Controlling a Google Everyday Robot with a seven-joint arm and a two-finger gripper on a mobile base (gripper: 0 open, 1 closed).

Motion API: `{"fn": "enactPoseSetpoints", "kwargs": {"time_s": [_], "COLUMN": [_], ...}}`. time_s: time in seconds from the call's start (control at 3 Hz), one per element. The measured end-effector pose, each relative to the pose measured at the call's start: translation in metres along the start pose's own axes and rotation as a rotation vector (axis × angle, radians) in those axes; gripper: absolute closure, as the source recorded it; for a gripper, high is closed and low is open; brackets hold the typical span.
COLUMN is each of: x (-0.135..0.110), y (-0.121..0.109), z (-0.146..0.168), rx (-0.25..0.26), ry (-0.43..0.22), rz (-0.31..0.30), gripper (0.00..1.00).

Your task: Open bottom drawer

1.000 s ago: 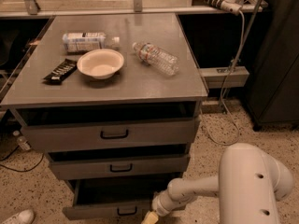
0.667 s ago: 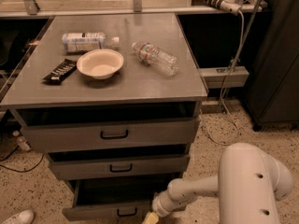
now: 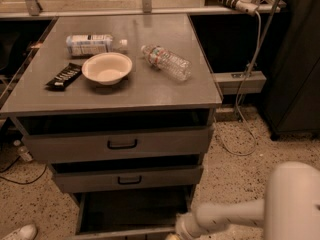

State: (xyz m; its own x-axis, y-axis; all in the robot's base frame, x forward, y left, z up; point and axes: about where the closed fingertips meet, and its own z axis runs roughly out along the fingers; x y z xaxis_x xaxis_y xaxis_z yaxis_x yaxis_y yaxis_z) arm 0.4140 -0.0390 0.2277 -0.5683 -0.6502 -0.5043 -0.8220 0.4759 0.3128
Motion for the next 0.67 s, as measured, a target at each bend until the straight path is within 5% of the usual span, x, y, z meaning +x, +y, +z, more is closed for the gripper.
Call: {"fn": "enactPoseSetpoints", "kwargs": {"time_s": [0.33, 0.67], "x": [0.0419, 0.0417], "y": [0.0276, 0.0276], "z": [-0.0125, -0.0125], "rx": [-0.017, -0.017], "ry": [0.008, 0.008], "rz": [0.056, 0.056], "gripper": [0.00, 0.00]}}
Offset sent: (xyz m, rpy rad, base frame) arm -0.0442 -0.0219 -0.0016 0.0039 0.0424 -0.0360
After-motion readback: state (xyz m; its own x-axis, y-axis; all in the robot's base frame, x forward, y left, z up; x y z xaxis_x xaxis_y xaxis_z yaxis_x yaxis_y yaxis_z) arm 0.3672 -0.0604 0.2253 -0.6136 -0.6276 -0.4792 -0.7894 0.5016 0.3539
